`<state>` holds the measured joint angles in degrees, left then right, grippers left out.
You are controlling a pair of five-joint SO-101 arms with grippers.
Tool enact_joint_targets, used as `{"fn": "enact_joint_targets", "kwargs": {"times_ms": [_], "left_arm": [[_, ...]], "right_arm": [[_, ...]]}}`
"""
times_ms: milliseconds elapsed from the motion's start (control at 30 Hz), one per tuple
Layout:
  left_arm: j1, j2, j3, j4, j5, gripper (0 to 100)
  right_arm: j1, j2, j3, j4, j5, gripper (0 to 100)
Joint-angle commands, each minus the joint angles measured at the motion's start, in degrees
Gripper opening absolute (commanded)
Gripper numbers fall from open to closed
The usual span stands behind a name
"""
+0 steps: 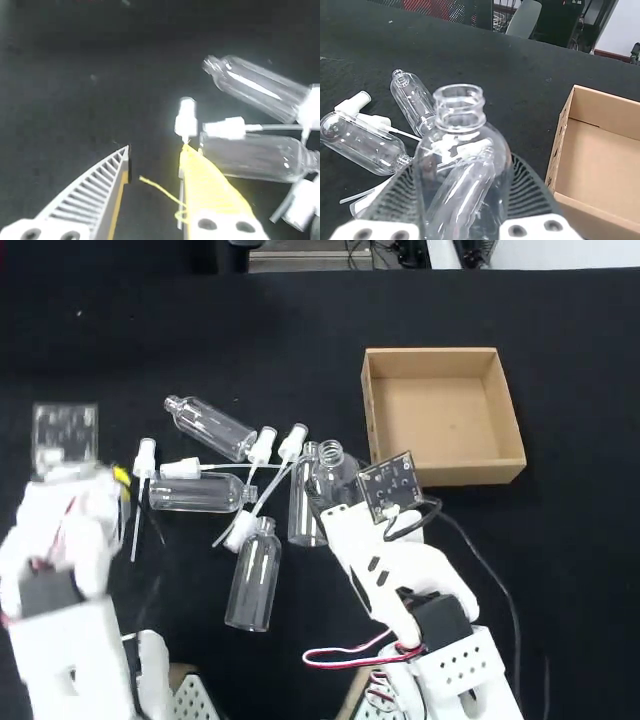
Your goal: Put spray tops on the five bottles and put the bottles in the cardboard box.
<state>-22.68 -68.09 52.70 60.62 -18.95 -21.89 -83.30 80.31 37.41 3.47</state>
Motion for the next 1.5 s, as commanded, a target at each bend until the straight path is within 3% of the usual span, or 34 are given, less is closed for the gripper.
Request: {"fn": "enact_joint_targets", "kwargs": {"times_ms": [0, 233, 767, 1167, 1467], "left_arm": [[2.4, 22.2, -13.7, 1.1, 0.9, 17], [2.5, 48.1, -29.6, 2.8, 0.9, 17], [5.0, 92.1, -72.0, 18.5, 0.4, 17], [5.2, 112.1, -93.4, 28.9, 0.4, 17], [4.9, 119.2, -106.7, 40.2, 0.6, 17]], "right_arm": [[0.1, -1.4, -0.5, -1.6, -0.4, 1.1], [0.1, -1.4, -0.5, -1.6, -0.4, 1.1], [0.1, -1.4, -0.5, -1.6, -0.4, 1.1], [0.1, -1.4, -0.5, -1.6, -0.4, 1.1], [0.1, -1.4, -0.5, -1.6, -0.4, 1.1]]}}
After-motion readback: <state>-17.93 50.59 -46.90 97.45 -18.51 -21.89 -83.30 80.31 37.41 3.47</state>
